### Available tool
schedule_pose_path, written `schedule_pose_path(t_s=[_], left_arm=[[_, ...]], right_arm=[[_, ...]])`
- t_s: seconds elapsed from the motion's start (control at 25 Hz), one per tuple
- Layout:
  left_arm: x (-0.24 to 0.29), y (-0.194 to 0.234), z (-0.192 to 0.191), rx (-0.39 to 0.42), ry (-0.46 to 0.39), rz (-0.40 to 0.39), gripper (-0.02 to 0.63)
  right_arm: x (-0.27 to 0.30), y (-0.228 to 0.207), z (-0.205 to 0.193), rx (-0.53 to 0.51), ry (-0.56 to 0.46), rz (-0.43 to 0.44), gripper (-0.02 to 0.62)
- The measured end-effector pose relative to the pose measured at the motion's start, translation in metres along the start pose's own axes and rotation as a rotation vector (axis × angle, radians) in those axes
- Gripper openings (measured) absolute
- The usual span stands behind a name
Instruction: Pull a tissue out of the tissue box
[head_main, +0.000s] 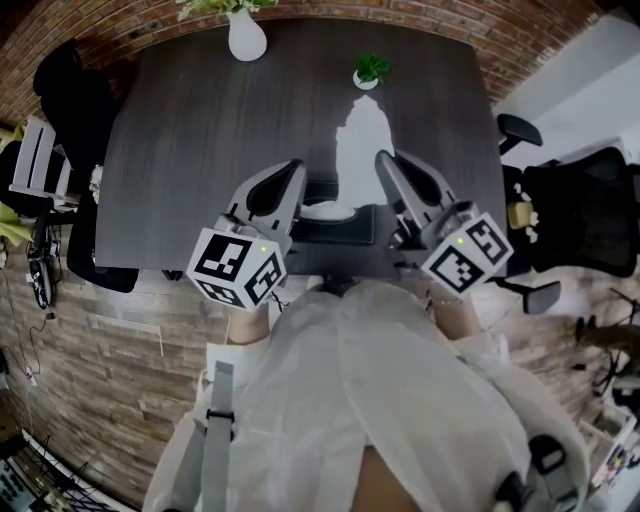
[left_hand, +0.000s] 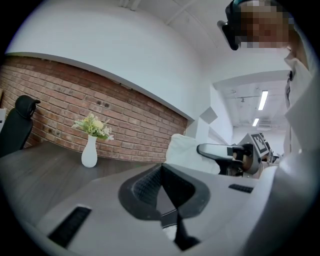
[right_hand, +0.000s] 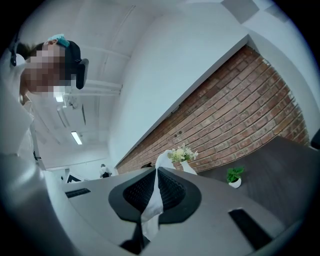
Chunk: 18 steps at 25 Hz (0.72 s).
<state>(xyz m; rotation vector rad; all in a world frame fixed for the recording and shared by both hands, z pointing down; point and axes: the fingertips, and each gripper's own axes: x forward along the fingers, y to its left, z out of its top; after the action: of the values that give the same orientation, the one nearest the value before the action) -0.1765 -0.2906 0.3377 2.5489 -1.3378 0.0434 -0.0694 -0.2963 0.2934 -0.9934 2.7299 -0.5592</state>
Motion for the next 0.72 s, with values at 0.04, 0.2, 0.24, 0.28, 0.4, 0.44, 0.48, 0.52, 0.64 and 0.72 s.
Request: schedule_pose_path(t_s=[0.04, 0.2, 0.24, 0.28, 0.4, 0.44, 0.48, 0.52, 0.64, 0.72], left_arm=[[0.000, 0.000, -0.002, -0.003, 0.005, 0.003, 0.005], [-0.002, -0.002, -0.012, -0.003, 0.039, -0.005, 0.005], [-0.002, -0.004, -0.015, -0.001, 0.047, -0.012, 0.005], [-0.002, -0.005, -0.017, 0.001, 0.055, -0.020, 0.005], [0.000, -0.008, -0.024, 0.000, 0.077, -0.033, 0.005], [0.001, -0.009, -0.025, -0.005, 0.083, -0.033, 0.005], [0.001, -0.009, -0.027, -0.010, 0.088, -0.033, 0.005], [0.001, -0.009, -0.028, -0.014, 0.092, -0.033, 0.005], [0.002, -0.010, -0.030, -0.016, 0.098, -0.033, 0.005], [0.003, -0.010, -0.030, -0.014, 0.099, -0.033, 0.005]], right_arm=[[0.000, 0.000, -0.002, -0.003, 0.008, 0.003, 0.008], [0.000, -0.001, -0.013, 0.008, 0.031, 0.005, 0.008], [0.001, 0.000, -0.016, 0.008, 0.036, 0.005, 0.008], [0.001, 0.000, -0.018, 0.009, 0.040, 0.004, 0.008], [0.001, -0.001, -0.022, 0.011, 0.048, 0.000, 0.008], [0.001, -0.002, -0.022, 0.012, 0.048, -0.002, 0.008], [0.001, -0.002, -0.023, 0.013, 0.048, -0.004, 0.008], [0.001, -0.002, -0.023, 0.013, 0.048, -0.006, 0.008], [0.001, -0.003, -0.024, 0.012, 0.051, -0.008, 0.008], [0.001, -0.003, -0.024, 0.012, 0.052, -0.007, 0.008]])
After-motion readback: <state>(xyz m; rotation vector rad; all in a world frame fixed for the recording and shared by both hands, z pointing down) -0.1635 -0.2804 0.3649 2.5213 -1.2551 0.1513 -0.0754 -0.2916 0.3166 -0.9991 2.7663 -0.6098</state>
